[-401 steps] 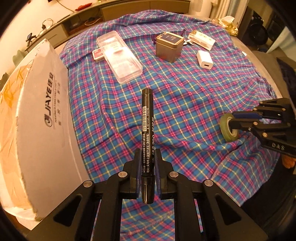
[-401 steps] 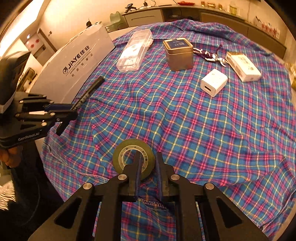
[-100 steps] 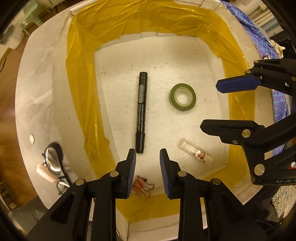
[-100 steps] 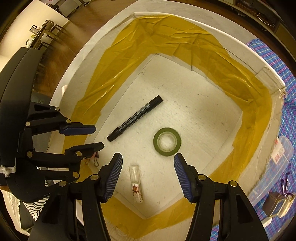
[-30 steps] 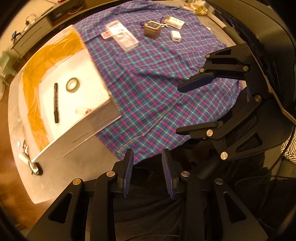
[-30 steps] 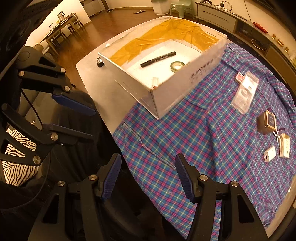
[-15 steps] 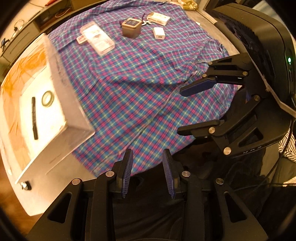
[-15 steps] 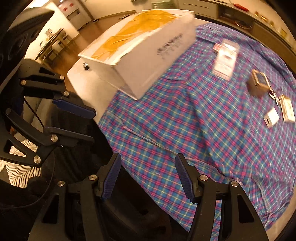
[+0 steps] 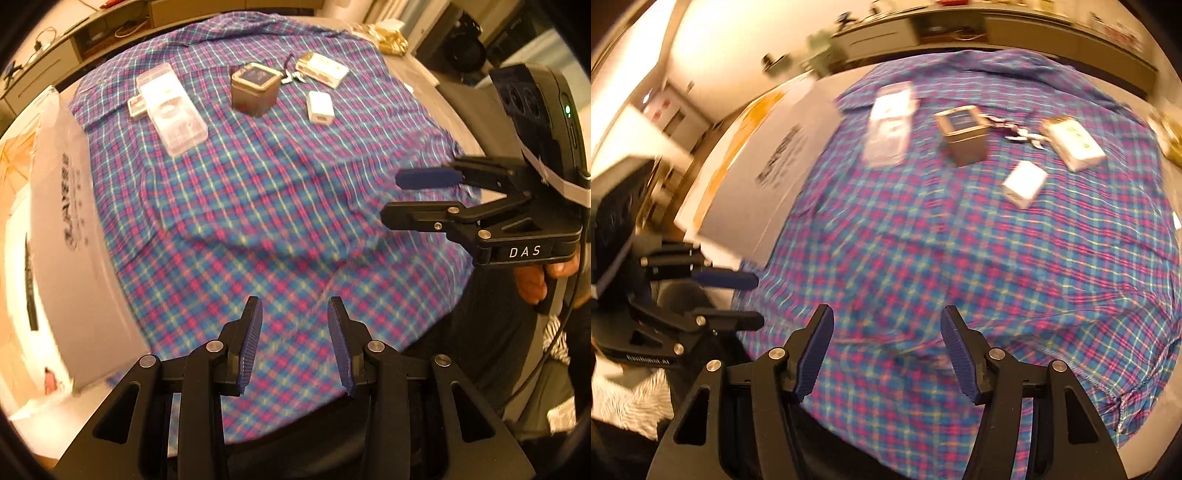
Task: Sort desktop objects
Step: 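Move both tools out of the box back over the plaid cloth, then grasp the square metal tin with the left tool while the right tool grasps the white charger plug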
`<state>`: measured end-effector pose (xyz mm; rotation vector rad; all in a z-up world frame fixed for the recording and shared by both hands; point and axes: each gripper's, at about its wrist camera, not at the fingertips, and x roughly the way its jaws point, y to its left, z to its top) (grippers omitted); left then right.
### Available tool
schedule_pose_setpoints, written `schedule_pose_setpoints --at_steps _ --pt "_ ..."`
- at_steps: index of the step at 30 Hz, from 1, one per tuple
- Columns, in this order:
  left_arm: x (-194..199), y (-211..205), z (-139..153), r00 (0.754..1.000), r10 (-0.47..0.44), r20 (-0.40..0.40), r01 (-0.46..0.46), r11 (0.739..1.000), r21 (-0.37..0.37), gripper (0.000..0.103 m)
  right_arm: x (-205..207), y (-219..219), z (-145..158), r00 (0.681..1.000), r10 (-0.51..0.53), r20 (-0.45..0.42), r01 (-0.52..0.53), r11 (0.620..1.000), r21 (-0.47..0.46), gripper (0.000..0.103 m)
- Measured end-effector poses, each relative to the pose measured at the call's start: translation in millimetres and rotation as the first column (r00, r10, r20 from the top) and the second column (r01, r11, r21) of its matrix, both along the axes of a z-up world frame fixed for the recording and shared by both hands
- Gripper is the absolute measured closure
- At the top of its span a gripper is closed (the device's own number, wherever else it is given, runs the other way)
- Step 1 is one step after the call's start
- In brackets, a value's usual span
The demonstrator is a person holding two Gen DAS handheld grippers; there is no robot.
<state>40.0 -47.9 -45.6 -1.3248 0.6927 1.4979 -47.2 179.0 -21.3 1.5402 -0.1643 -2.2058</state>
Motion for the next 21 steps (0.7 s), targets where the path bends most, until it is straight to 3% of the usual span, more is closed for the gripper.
schedule_pose_setpoints --at_steps 5,8,13,21 --pt "-18 23 -7 0.992 0.065 -0.105 -0.058 0.996 0.065 0.064 -21 12 -10 0.996 -0.08 -0.03 0.081 0.996 0.022 0.042" --pt "-29 35 -8 0.979 0.112 -0.168 -0.092 0.988 0.123 0.058 -36 15 -17 0.991 -0.123 -0.046 0.124 0.991 0.038 0.042" --pt "-47 59 -12 0.968 0.166 -0.19 -0.128 0.971 0.201 0.058 -58 18 -27 0.981 -0.184 -0.065 0.188 0.98 0.064 0.042" --pt "-71 112 -9 0.979 0.161 -0.127 -0.112 0.938 0.328 0.055 -94 33 -42 0.943 -0.317 -0.096 0.325 0.943 0.073 0.042"
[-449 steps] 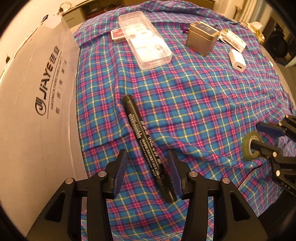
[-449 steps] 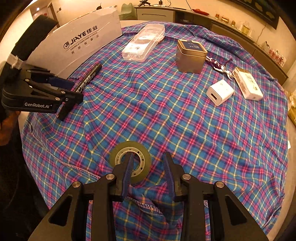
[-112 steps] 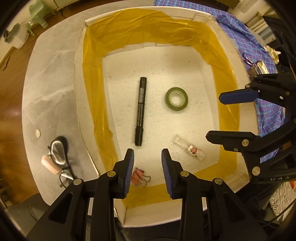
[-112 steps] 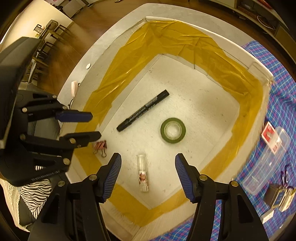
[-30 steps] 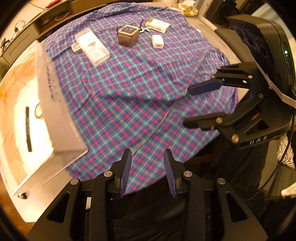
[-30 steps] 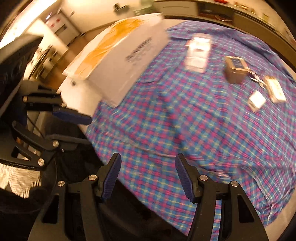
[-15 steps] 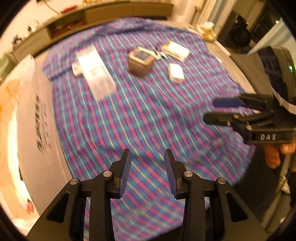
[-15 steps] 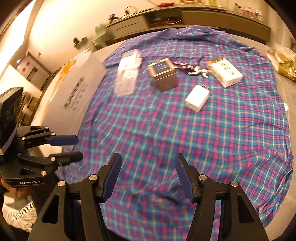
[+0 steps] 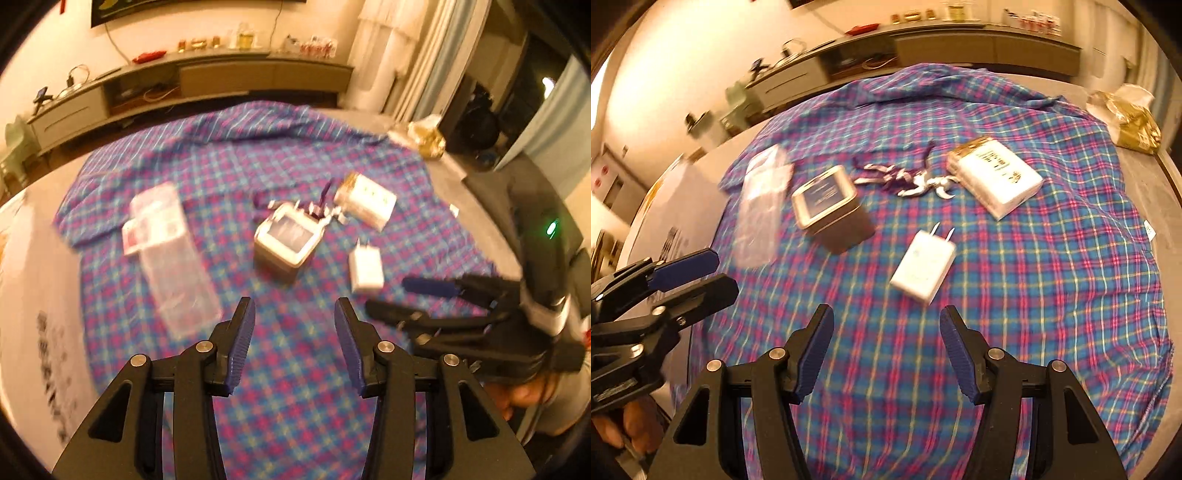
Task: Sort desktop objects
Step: 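Grasp the square metal tin with the left tool while the right tool grasps the white charger plug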
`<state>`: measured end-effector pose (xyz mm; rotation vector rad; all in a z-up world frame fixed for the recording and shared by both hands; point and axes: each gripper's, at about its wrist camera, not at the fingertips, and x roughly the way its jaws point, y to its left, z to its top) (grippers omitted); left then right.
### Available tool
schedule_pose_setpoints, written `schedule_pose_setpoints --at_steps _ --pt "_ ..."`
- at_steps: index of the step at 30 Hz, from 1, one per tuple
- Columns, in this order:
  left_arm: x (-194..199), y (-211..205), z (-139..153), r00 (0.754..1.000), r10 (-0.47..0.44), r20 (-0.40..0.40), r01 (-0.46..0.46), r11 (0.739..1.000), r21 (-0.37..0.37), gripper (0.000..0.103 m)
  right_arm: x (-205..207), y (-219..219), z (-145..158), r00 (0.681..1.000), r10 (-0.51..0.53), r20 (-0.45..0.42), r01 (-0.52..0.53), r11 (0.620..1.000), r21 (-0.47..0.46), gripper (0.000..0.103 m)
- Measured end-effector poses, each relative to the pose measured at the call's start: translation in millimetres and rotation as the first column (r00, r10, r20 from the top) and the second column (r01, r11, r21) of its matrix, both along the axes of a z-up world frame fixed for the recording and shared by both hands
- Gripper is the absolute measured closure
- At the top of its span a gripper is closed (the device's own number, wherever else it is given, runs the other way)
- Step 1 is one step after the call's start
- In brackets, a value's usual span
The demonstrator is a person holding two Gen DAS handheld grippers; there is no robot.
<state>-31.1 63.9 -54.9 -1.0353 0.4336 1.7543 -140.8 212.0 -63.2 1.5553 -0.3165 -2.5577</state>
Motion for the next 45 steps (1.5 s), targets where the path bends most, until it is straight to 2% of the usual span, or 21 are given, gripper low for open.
schedule_pose_setpoints --at_steps 5,10,17,20,22,25,29,32,37,40,42,45 --pt "-3 25 -3 0.998 -0.063 -0.012 0.064 0.997 0.049 0.054 -10 10 -9 0.999 -0.038 -0.001 0.038 0.999 -0.003 0.042" --pt "-5 42 -10 0.995 -0.091 -0.03 0.093 0.994 0.052 0.054 -21 11 -13 1.0 -0.028 -0.011 0.028 0.999 0.022 0.042" --pt "-10 58 -26 0.996 -0.07 -0.055 0.072 0.996 0.042 0.054 -32 4 -23 1.0 -0.01 -0.002 0.01 0.998 0.061 0.042" --pt "-12 60 -29 0.995 -0.049 -0.084 0.055 0.996 0.072 0.047 -34 2 -23 1.0 -0.006 -0.013 0.008 0.995 0.103 0.042" --pt "-10 65 -30 0.993 -0.052 -0.106 0.059 0.996 0.067 0.047 -35 -2 -24 1.0 0.007 -0.021 -0.004 0.99 0.144 0.045" --pt "-7 70 -32 0.987 -0.068 -0.146 0.077 0.996 0.053 0.046 -32 -7 -25 0.999 0.026 -0.034 -0.018 0.975 0.22 0.057" --pt "-16 66 -32 0.985 -0.042 -0.169 0.051 0.998 0.048 0.046 -32 -5 -24 0.999 0.023 -0.036 -0.014 0.973 0.231 0.059" --pt "-17 63 -33 0.984 -0.041 -0.174 0.051 0.997 0.055 0.044 -33 -2 -23 0.999 0.013 -0.04 -0.004 0.976 0.22 0.058" --pt "-13 71 -33 0.985 -0.065 -0.163 0.077 0.994 0.073 0.042 -35 -1 -24 0.999 -0.002 -0.048 0.014 0.969 0.248 0.046" --pt "-14 76 -34 0.976 -0.025 -0.216 0.037 0.998 0.05 0.042 -35 4 -25 0.999 -0.018 -0.05 0.03 0.967 0.254 0.043" --pt "-20 72 -33 0.979 0.015 -0.204 -0.003 0.998 0.061 0.042 -34 6 -25 0.998 -0.025 -0.051 0.037 0.967 0.251 0.043" --pt "-23 63 -34 0.981 0.03 -0.193 -0.017 0.997 0.07 0.041 -34 8 -24 0.998 -0.03 -0.052 0.041 0.974 0.224 0.043"
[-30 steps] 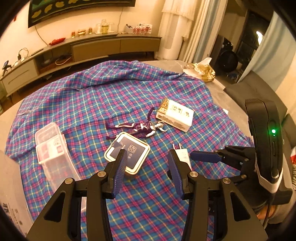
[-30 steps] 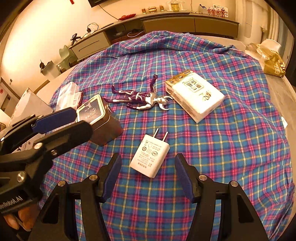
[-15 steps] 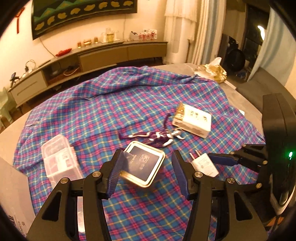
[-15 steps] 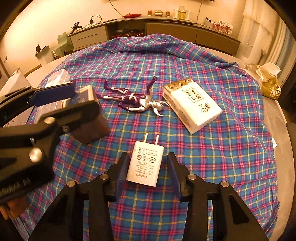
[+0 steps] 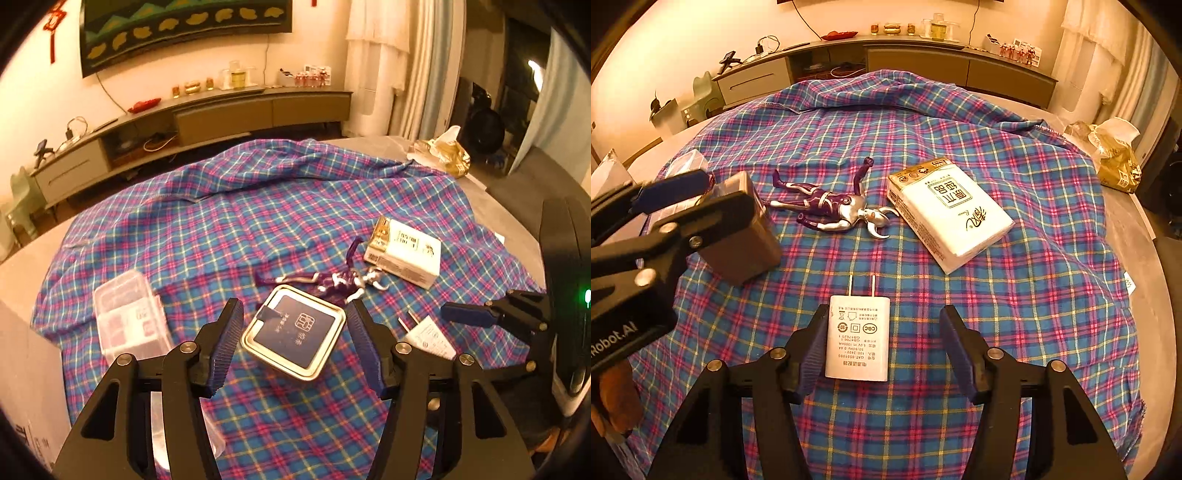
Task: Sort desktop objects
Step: 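Grasp the square metal tin with the left tool while the right tool grasps the white charger plug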
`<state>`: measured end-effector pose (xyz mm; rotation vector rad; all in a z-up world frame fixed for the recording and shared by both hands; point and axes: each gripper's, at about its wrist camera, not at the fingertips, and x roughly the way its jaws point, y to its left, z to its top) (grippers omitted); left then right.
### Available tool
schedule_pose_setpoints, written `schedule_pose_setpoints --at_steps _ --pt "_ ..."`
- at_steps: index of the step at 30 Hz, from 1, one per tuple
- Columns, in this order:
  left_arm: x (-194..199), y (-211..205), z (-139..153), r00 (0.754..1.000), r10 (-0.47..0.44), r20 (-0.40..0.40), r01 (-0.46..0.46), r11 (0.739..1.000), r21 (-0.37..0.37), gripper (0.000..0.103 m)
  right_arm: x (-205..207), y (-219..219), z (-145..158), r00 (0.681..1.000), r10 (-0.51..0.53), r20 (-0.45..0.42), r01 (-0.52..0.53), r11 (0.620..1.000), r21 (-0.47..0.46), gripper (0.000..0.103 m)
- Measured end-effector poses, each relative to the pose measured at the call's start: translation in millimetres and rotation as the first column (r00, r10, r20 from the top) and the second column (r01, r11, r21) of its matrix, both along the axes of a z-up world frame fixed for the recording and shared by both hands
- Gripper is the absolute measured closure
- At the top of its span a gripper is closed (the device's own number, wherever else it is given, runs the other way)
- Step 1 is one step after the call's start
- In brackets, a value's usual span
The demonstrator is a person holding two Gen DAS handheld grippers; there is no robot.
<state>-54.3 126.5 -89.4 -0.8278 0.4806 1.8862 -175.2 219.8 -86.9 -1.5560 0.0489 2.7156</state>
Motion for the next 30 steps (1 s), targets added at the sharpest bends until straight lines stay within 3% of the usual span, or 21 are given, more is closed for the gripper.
schedule_pose_setpoints --at_steps 3,12,20,30 --pt "0 -6 -3 1.0 -0.002 0.023 0.002 1.0 0.005 0.042 -1 -4 1 1.0 0.013 -0.006 -0.013 1.0 -0.004 0.042" --pt "-24 1 -29 0.968 0.032 0.249 -0.028 0.999 -0.022 0.042 -1 -8 -3 1.0 0.026 -0.003 -0.025 0.998 0.051 0.044" --pt "-17 5 -32 0.971 0.03 0.238 -0.021 0.999 -0.044 0.046 2 -14 0 0.998 0.055 -0.009 -0.054 0.997 0.056 0.071" --pt "-6 4 -22 0.984 0.023 0.177 -0.016 0.999 -0.042 0.049 3 -2 6 1.0 0.027 -0.017 -0.027 0.999 -0.025 0.071"
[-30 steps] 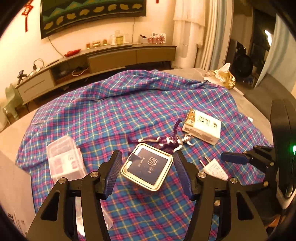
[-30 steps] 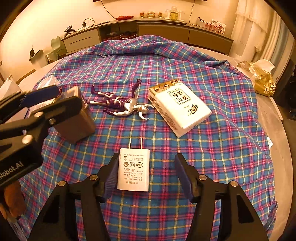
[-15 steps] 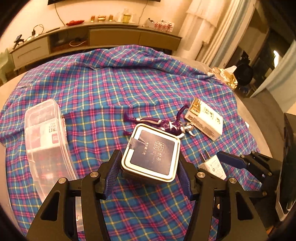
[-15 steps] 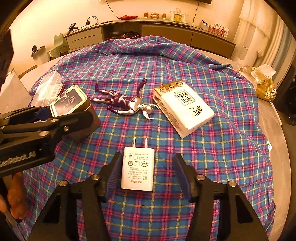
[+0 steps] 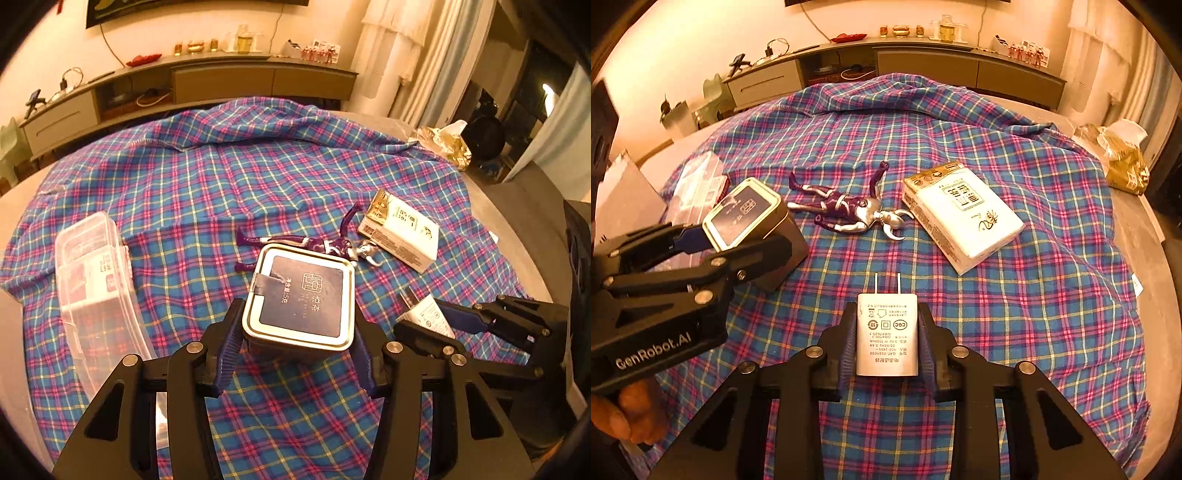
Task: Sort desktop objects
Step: 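Grasp the square metal tin with the left tool while the right tool grasps the white charger plug, then carry the tin and charger plug over the cardboard box with both tools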
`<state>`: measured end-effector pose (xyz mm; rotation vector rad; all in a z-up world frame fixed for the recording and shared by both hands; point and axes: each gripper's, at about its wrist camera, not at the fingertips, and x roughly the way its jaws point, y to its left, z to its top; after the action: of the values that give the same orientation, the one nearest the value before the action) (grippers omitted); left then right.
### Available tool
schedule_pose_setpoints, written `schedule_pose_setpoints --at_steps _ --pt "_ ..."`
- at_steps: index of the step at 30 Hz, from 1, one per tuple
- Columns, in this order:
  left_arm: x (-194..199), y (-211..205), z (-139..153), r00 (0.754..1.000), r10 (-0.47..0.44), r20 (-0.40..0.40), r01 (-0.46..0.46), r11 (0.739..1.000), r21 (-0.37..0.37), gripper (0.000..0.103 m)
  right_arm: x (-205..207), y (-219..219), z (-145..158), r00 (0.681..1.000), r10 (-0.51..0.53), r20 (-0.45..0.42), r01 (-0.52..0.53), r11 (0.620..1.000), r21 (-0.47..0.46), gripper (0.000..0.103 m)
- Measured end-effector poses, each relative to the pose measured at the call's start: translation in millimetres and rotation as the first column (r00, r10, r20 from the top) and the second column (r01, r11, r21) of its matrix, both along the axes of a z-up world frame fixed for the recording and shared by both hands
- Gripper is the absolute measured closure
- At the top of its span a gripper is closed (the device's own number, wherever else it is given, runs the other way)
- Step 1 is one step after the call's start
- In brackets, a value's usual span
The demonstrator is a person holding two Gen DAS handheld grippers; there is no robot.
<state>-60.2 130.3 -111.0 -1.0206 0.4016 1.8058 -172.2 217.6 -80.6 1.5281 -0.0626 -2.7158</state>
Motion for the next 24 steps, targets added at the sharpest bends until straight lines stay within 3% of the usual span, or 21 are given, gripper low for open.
schedule_pose_setpoints --at_steps 9,24 --pt "10 -29 29 0.999 0.032 -0.016 -0.031 0.999 0.026 0.049 17 -16 18 0.999 0.034 -0.035 -0.036 0.998 -0.043 0.071" --pt "39 -124 81 0.995 0.099 -0.008 -0.098 0.994 0.058 0.049 71 -71 52 0.986 0.147 -0.08 -0.151 0.987 -0.056 0.071"
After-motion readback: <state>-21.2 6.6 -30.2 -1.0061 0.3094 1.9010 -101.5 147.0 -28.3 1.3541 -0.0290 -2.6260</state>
